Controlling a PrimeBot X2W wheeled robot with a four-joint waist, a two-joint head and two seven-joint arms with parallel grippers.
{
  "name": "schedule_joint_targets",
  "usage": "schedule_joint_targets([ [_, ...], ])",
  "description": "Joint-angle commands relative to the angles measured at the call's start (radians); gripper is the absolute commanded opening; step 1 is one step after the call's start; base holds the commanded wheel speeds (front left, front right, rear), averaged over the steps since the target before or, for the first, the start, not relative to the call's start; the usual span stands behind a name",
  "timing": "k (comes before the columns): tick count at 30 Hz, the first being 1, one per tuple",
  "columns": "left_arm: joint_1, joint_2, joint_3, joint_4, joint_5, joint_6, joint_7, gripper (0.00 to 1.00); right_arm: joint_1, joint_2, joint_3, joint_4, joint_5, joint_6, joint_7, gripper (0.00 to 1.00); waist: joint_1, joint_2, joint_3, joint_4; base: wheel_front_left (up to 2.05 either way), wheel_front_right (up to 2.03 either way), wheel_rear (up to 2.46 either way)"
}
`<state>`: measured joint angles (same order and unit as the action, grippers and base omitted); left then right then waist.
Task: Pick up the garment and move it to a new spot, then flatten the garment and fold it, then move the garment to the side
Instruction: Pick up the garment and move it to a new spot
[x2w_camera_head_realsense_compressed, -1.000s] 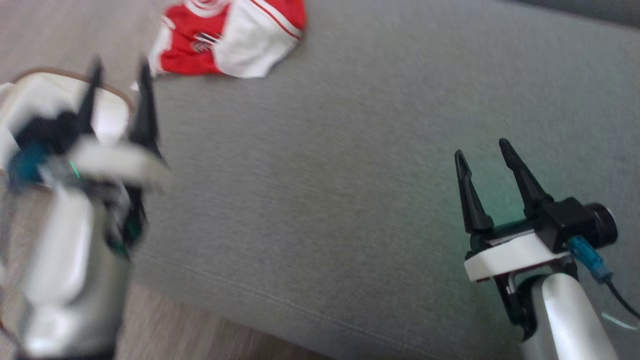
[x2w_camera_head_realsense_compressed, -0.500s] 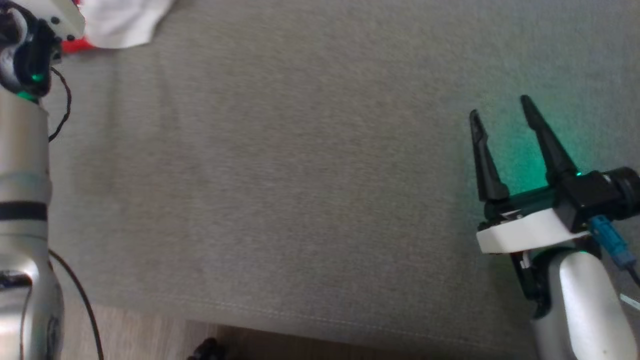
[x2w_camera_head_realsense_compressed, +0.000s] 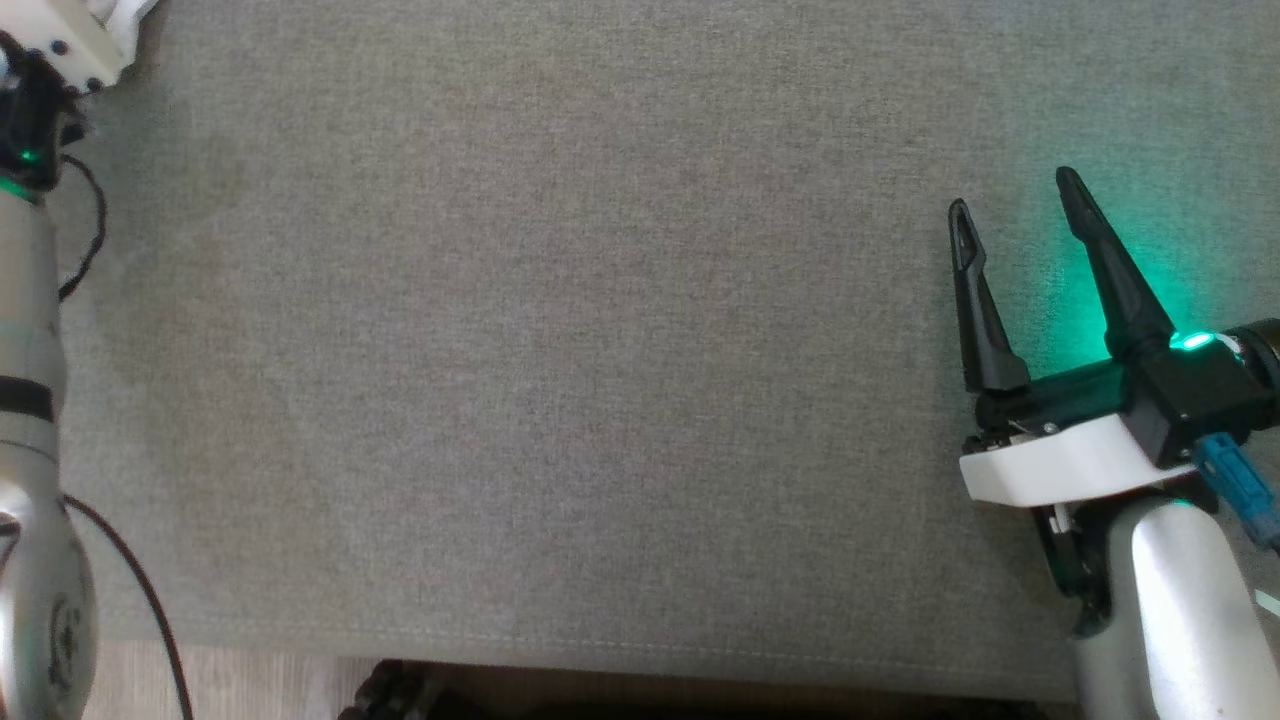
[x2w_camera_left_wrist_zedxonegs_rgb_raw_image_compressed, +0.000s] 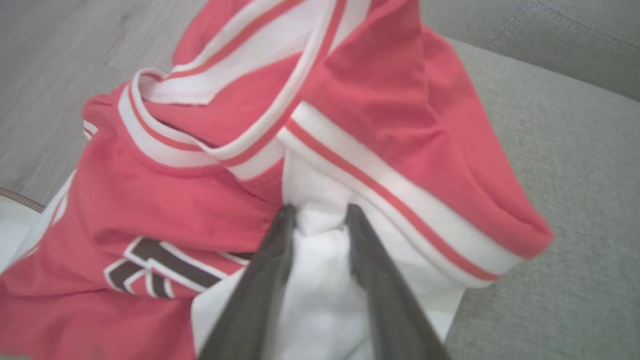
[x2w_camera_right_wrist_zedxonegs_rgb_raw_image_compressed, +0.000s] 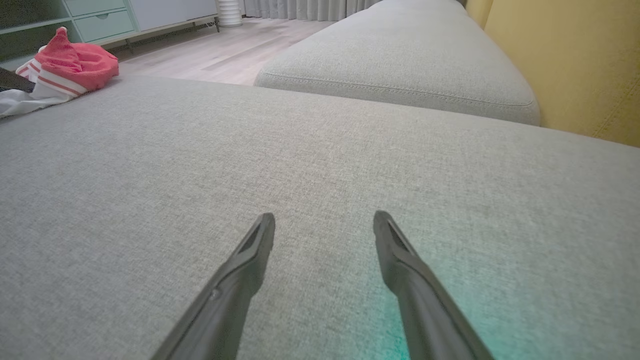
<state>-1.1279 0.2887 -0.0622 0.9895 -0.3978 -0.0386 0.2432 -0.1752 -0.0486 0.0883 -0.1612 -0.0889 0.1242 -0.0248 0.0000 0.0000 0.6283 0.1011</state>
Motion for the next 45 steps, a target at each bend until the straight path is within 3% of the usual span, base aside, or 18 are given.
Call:
schedule_joint_targets([
  [1, -0.008, 0.056, 0.014, -0.001, -0.004, -0.003, -0.018, 0.0, -0.002, -0.002, 0.028, -0.032, 0.007, 0.007, -0.006, 1.0, 0.0, 0.0, -0.005, -0.001, 0.0, 0.0, 0.0],
  [9, -0.041, 0.08, -0.012, 0.014, 0.025, -0.02, -0.159, 0.0, -0.009, -0.002, 0.036, 0.019, 0.039, 0.007, -0.041, 1.0, 0.0, 0.0, -0.087, -0.007, 0.0, 0.0, 0.0],
  [20, -0.095, 0.065, -0.109, -0.044, 0.064, -0.075, -0.246, 0.0, 0.015, -0.002, 0.038, 0.151, 0.137, 0.007, -0.112, 1.0, 0.0, 0.0, -0.351, -0.067, 0.0, 0.0, 0.0],
  [25, -0.099, 0.019, -0.159, -0.098, 0.05, -0.087, -0.251, 0.0, 0.036, -0.002, 0.018, 0.19, 0.165, 0.007, -0.135, 1.0, 0.0, 0.0, -0.445, -0.111, 0.0, 0.0, 0.0],
  [30, -0.089, -0.069, -0.234, -0.204, 0.007, -0.091, -0.241, 0.0, 0.07, -0.002, -0.019, 0.219, 0.183, 0.007, -0.149, 1.0, 0.0, 0.0, -0.523, -0.16, 0.0, 0.0, 0.0],
  [38, 0.0, -0.203, -0.283, -0.423, -0.143, -0.091, -0.211, 0.0, 0.098, -0.002, -0.051, 0.224, 0.203, 0.007, -0.16, 1.0, 0.0, 0.0, -0.536, -0.21, 0.0, 0.0, 0.0],
  [41, 0.088, -0.224, -0.284, -0.485, -0.202, -0.069, -0.21, 0.0, 0.098, -0.002, -0.052, 0.229, 0.216, 0.007, -0.167, 1.0, 0.0, 0.0, -0.519, -0.215, 0.0, 0.0, 0.0],
  [45, 0.267, -0.236, -0.29, -0.511, -0.288, -0.001, -0.239, 0.0, 0.091, -0.002, -0.044, 0.246, 0.233, 0.007, -0.178, 1.0, 0.0, 0.0, -0.495, -0.214, 0.0, 0.0, 0.0],
])
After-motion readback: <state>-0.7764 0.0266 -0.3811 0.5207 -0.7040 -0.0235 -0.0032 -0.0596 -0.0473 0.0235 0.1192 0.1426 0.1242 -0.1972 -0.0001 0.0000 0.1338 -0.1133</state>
